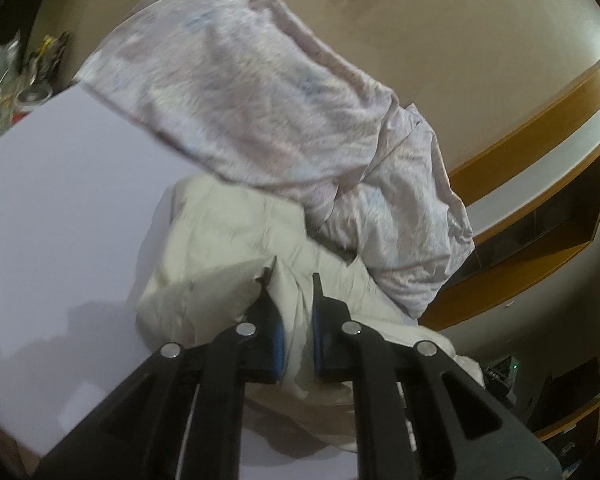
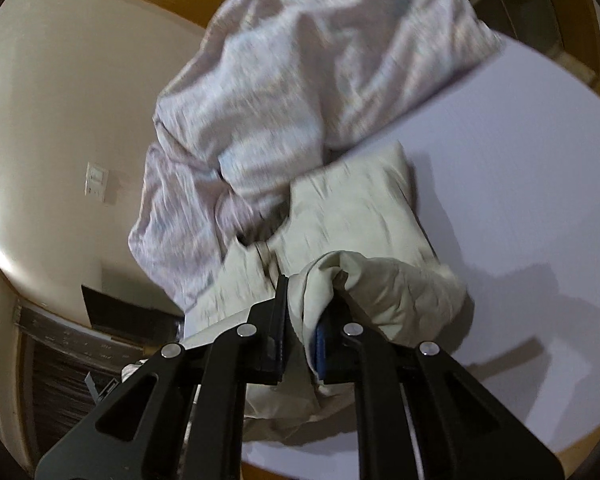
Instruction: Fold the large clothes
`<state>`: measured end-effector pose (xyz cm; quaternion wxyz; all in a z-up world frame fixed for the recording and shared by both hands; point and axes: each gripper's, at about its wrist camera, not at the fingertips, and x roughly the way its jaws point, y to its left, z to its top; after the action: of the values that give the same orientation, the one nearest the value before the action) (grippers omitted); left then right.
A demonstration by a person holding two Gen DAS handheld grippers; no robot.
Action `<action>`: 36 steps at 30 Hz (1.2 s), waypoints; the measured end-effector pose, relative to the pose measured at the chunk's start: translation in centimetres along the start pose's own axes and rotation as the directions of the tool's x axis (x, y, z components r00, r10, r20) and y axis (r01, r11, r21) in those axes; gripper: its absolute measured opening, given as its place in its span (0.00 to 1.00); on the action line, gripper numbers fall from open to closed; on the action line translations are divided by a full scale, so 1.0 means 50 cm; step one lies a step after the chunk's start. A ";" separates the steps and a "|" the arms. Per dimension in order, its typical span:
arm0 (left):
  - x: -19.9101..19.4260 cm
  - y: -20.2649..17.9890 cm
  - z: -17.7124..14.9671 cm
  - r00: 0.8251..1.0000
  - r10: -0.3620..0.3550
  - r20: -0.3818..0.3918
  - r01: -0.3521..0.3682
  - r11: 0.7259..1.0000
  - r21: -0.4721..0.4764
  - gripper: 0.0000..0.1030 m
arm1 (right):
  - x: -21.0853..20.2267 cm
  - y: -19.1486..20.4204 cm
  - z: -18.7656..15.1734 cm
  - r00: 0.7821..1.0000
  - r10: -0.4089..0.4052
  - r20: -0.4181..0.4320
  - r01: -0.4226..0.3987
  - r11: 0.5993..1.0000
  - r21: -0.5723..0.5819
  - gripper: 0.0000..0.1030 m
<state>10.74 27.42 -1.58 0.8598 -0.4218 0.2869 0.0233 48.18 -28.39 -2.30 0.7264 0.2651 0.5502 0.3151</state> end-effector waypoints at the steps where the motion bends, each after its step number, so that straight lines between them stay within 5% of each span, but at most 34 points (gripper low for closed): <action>1: 0.013 -0.007 0.018 1.000 0.000 0.002 0.000 1.000 0.006 0.10 | 0.005 0.007 0.015 1.000 -0.006 0.010 0.006 1.000 -0.005 0.11; 11: 0.192 -0.025 0.178 0.997 0.062 -0.039 -0.061 0.997 0.041 0.10 | 0.157 0.025 0.147 0.980 -0.188 0.059 0.186 0.982 0.040 0.11; 24: 0.367 0.055 0.231 0.980 0.168 -0.107 -0.171 0.985 -0.012 0.11 | 0.303 -0.020 0.198 0.927 -0.373 0.037 0.369 0.926 0.084 0.12; 30: 0.415 0.096 0.226 0.968 0.197 -0.156 -0.210 0.975 -0.070 0.19 | 0.326 -0.052 0.213 0.925 -0.377 -0.044 0.378 0.905 0.197 0.30; 34: 0.418 0.105 0.230 0.970 0.168 -0.176 -0.189 0.976 -0.110 0.36 | 0.260 -0.023 0.215 0.931 -0.362 0.046 0.347 0.916 0.199 0.63; 36: 0.412 0.101 0.235 0.973 0.153 -0.172 -0.176 0.977 -0.123 0.50 | 0.229 0.006 0.208 0.921 -0.375 0.111 0.355 0.921 0.162 0.68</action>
<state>32.05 35.18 -10.09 0.7979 -0.4551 0.3872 0.0801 60.42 -20.01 -6.71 0.7889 0.2291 0.5583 0.1156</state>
